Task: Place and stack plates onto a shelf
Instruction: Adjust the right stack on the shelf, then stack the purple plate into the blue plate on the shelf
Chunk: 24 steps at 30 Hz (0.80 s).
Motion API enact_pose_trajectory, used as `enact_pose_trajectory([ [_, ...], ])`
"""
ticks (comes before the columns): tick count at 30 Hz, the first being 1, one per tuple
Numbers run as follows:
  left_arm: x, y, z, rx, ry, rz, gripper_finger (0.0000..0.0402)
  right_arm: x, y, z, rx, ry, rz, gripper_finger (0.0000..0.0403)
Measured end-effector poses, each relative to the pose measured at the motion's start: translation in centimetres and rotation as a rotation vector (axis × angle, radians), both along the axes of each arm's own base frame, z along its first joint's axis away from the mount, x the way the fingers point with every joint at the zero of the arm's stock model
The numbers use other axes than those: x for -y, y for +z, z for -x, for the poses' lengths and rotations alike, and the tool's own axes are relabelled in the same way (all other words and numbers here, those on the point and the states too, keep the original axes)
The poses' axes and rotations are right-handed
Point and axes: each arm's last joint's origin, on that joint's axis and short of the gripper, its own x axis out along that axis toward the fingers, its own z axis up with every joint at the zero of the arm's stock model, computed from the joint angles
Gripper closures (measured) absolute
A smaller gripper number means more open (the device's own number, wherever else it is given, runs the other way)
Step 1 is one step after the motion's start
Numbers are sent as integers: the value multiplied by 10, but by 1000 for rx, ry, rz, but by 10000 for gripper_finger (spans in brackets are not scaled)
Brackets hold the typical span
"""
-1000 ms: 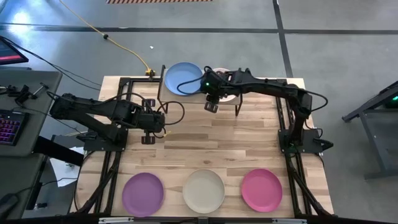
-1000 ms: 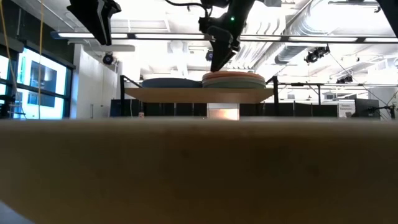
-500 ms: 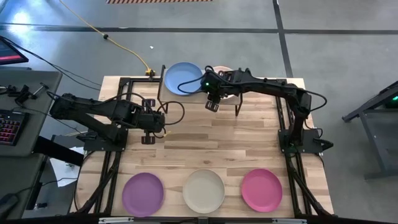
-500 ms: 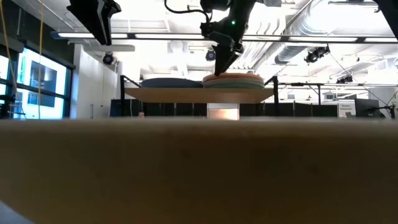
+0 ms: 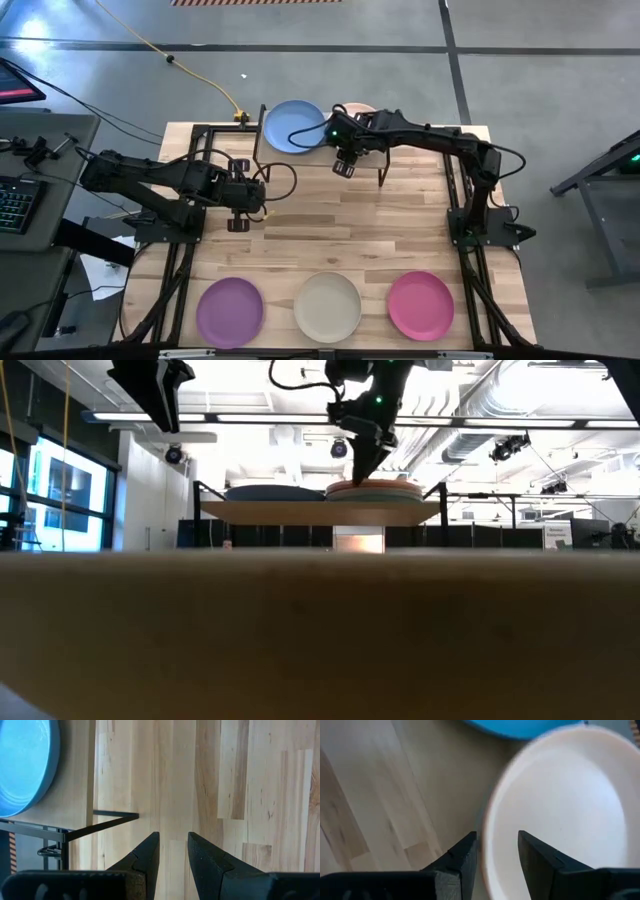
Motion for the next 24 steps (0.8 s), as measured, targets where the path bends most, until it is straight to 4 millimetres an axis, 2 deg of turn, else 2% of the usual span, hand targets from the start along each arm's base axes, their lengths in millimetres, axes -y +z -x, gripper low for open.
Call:
enact_pose_trajectory([
  [9, 0, 0, 0, 0, 0, 0, 309, 1, -1, 2, -5, 1, -54, 279],
  [15, 0, 0, 0, 0, 3, 5, 309, -2, 2, 3, -29, -13, 33, 279],
  [20, 2, -1, 0, 0, 17, 75, 309, -9, 17, 8, 7, 1, 53, 279],
  [24, 7, -1, 1, 3, 39, 153, 309, -22, 35, 12, 55, 28, 66, 279],
])
